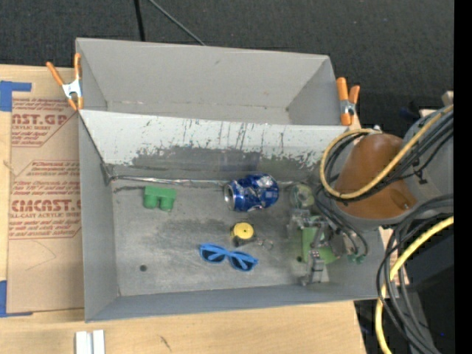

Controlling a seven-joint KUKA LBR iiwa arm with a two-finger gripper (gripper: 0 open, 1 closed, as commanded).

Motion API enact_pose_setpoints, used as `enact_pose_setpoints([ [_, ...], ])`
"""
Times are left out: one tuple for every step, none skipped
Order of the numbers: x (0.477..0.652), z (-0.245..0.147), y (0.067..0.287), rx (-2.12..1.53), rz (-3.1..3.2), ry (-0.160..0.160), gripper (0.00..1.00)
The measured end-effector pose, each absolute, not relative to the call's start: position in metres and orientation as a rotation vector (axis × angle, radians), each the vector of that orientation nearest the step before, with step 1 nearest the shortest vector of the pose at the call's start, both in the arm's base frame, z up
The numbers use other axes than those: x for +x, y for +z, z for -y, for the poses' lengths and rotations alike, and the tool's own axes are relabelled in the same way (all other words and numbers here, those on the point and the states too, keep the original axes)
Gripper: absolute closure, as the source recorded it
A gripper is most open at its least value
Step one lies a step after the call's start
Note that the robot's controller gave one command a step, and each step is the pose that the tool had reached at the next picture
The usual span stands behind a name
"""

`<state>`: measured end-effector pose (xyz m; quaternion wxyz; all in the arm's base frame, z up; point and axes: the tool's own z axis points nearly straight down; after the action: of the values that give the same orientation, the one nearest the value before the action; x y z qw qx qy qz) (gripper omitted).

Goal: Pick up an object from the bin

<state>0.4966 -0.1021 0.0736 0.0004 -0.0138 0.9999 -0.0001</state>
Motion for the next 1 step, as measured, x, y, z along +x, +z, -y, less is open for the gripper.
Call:
enact_pose_setpoints([
  [0.4885, 0.1306, 0.0723, 0.009, -3.134, 0.015, 0.00],
])
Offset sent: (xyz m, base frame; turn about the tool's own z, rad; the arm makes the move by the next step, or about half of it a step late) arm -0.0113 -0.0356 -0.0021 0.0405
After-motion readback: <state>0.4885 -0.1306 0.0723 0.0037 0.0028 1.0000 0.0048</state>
